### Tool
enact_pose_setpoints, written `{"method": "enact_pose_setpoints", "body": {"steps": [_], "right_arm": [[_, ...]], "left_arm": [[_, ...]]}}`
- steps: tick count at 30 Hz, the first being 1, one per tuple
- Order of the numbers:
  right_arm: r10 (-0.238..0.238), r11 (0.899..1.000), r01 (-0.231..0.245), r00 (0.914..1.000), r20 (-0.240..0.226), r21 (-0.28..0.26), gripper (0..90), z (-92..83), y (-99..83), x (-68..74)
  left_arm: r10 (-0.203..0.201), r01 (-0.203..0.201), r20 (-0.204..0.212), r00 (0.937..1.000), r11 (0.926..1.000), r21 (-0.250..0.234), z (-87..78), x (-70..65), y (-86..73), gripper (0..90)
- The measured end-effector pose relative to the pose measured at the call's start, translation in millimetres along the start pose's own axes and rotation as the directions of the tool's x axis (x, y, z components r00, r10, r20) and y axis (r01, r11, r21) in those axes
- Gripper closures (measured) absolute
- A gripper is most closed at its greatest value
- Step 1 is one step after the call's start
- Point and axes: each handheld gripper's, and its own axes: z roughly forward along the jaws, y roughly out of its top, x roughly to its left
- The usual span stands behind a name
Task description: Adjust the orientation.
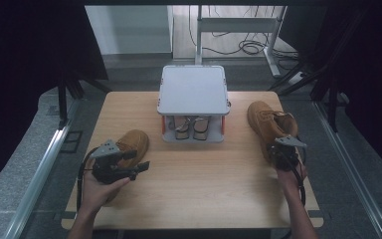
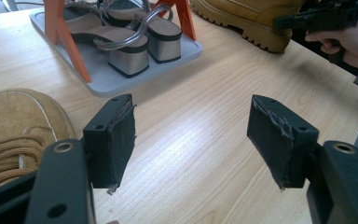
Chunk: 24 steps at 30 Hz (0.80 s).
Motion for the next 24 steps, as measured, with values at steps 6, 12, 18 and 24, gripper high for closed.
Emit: {"method": "enact_pose_setpoints", "body": {"steps": [6, 12, 18, 24], "right_arm": [[0.006, 1.0, -0.006, 1.0, 0.005, -0.003, 89.4, -7.6, -5.7, -16.2], [-0.002, 1.0, 0.002, 0.9999, 0.011, 0.003, 89.3, -10.1, -6.9, -20.6], [-0.005, 0.999, 0.003, 0.999, -0.044, -0.049, 87.9, -22.4, -0.3, -14.5], [-0.049, 0.993, 0.04, 0.9957, -0.079, -0.115, 86.0, -46.4, 23.2, -7.6]], "left_arm": [[-0.003, 0.003, -0.002, 1.0, 1.0, -0.001, 0.1, 0.4, -0.1, 32.9], [-0.003, 0.003, -0.004, 1.0, 1.0, -0.001, 0.0, 0.5, -0.2, 32.9], [-0.003, 0.003, -0.005, 1.0, 1.0, 0.002, 0.7, 1.6, -0.4, 32.9], [0.0, 0.0, -0.004, 1.0, 1.0, 0.005, 1.3, 0.9, -0.4, 32.9]]}}
